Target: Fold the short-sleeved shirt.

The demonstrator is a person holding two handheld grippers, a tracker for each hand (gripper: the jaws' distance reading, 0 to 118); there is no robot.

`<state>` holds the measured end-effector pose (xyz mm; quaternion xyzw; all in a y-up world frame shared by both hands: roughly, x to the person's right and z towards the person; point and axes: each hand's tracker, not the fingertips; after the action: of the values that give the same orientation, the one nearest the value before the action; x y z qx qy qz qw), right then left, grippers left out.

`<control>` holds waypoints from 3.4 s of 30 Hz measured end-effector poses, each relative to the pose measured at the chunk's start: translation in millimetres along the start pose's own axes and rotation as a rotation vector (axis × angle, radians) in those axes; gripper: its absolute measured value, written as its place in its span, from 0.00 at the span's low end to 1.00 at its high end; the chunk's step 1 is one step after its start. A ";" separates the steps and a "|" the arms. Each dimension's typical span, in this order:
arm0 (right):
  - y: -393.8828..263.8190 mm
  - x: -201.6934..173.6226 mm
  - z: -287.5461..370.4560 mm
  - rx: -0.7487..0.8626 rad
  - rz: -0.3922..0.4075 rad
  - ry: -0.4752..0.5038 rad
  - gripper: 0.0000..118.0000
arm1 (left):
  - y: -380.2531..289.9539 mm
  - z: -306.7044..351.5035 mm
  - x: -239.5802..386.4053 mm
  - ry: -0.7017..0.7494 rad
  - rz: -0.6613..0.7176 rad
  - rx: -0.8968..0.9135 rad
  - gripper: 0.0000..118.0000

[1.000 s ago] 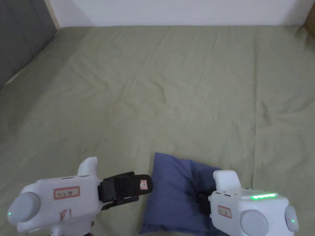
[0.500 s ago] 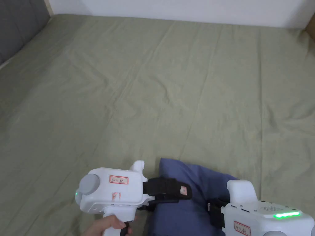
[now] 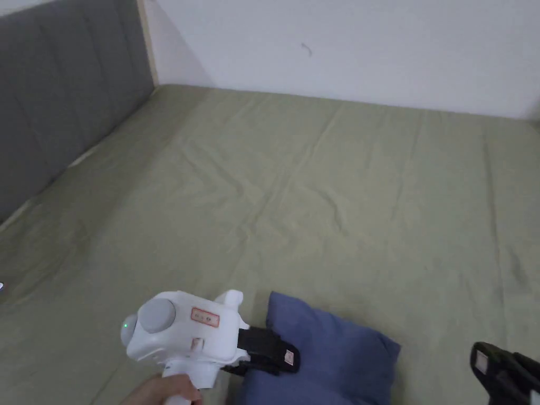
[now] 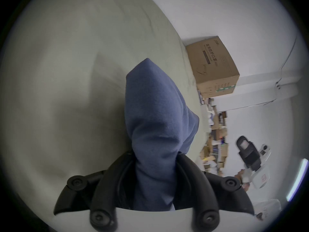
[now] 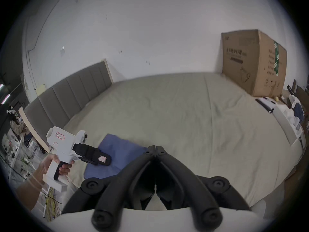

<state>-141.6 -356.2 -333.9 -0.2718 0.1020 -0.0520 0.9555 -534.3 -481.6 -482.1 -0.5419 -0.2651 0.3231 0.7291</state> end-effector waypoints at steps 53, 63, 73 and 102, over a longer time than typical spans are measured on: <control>69.9 31.4 61.1 0.283 0.071 -0.041 0.00 | -134.5 107.8 275.6 0.738 -0.500 1.089 0.00; 67.8 27.8 77.2 0.349 0.117 -0.122 0.00 | -146.7 62.4 330.0 0.678 -0.604 1.116 0.00; 72.7 19.6 86.5 0.371 0.113 -0.145 0.20 | -150.3 66.2 331.0 0.633 -0.588 1.152 0.32; 94.9 27.8 91.1 0.392 0.063 -0.181 1.00 | -141.0 78.0 343.8 0.552 -0.560 1.068 0.99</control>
<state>-90.0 -233.8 -313.0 -0.0812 0.0123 -0.0166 0.9965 -342.1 -201.2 -312.8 -0.0795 -0.0027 0.0577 0.9952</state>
